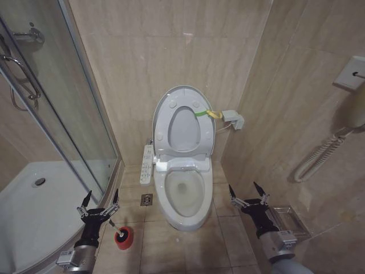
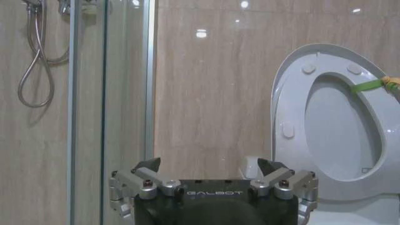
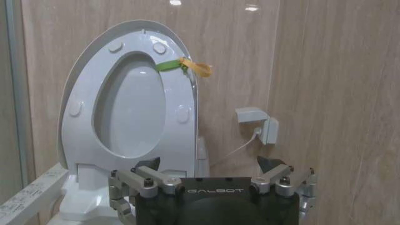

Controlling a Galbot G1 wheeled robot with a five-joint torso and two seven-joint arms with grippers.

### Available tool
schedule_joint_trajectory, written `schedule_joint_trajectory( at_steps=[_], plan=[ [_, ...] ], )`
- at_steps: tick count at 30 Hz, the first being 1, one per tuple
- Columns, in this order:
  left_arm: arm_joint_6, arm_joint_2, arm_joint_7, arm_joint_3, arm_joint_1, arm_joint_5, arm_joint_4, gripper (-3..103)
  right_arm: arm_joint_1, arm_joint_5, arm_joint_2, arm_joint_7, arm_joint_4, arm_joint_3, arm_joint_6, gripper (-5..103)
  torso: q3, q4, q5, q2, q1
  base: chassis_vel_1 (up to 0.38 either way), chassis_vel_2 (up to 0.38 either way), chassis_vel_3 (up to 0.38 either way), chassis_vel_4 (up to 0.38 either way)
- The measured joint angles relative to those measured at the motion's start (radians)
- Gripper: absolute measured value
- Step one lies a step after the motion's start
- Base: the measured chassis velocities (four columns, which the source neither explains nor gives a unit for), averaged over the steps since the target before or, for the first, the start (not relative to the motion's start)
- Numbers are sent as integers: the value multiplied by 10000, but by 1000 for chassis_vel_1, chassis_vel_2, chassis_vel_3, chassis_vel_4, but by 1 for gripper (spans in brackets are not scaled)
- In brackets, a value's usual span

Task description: Open the toilet lid, clean the toilet bowl with a toilet brush, close the toilet lid, and flush.

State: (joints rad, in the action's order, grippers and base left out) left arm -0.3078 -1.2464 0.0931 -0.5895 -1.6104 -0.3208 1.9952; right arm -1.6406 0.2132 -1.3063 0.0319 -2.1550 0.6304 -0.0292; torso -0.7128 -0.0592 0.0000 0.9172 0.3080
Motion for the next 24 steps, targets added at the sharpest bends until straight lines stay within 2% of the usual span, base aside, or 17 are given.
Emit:
schedule_joint_trajectory(
  at_steps=[24],
  plan=[
    [-1, 0, 0, 0, 0, 0, -1, 100, 0, 0, 0, 0, 0, 0, 0, 100, 1, 0, 0, -1, -1, 0, 0, 0, 0]
  ],
)
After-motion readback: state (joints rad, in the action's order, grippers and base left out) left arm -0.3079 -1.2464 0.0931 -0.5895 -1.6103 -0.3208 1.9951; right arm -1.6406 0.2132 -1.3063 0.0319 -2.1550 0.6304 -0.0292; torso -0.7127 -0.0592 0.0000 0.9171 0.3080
